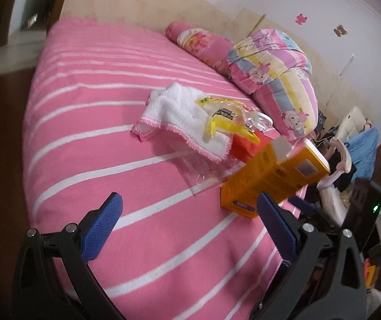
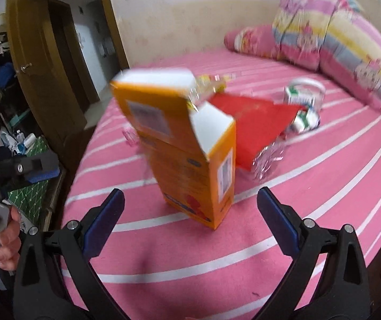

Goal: Collect trash
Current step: 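Grasp the orange box with the right tool while the left tool grasps the white cloth, then lift the orange box and white cloth and carry both toward the blue bin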

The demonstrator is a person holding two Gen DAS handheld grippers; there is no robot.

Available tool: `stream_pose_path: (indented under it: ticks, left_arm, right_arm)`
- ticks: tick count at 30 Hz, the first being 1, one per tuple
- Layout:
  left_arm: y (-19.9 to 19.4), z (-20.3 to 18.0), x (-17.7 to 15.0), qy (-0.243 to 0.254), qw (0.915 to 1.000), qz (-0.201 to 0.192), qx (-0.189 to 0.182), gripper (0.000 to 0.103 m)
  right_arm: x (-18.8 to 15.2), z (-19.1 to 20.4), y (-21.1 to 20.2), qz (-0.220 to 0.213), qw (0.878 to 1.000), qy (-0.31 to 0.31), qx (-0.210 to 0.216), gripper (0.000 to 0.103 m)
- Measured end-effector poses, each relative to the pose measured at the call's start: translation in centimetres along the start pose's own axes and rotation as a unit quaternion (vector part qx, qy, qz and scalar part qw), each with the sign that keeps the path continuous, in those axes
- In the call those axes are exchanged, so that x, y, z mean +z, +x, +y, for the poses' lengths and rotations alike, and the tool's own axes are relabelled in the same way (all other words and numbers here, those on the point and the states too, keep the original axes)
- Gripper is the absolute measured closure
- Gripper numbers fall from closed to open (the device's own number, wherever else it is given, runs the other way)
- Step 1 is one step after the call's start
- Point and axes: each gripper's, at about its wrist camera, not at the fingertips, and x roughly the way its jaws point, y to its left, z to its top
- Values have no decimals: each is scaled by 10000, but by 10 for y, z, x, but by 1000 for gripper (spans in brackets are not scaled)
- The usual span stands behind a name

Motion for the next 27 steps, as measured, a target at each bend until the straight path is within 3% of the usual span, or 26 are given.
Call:
stream_pose_path:
  ticks: [8, 17, 19, 20, 21, 22, 23, 27]
  left_arm:
    - [52, 7, 49, -158, 9996, -77, -220, 5]
    - [107, 20, 80, -555, 9981, 207, -177, 5]
    - [112, 19, 80, -501, 9983, 240, -181, 7]
    - [116, 16, 80, -469, 9983, 266, -228, 7]
    - [117, 14, 81, -442, 9983, 266, -264, 7]
    - [119, 12, 80, -383, 9984, 256, -322, 19]
    - [121, 10, 80, -332, 9985, 285, -340, 37]
    - [122, 3, 79, -204, 9986, 323, -375, 62]
  right_arm:
    - [4, 3, 29, 55, 9995, -313, 48, 5]
    - [3, 2, 45, 77, 9996, -254, 117, 6]
    - [3, 1, 44, 102, 9996, -155, 190, 15]
    - [4, -1, 44, 142, 9996, -124, 226, 24]
    - [3, -1, 43, 166, 9995, -99, 248, 25]
    - [3, -1, 42, 150, 9995, -84, 256, 25]
    - [2, -1, 40, 139, 9995, -80, 264, 26]
    - [0, -1, 28, 65, 9995, -46, 290, 27]
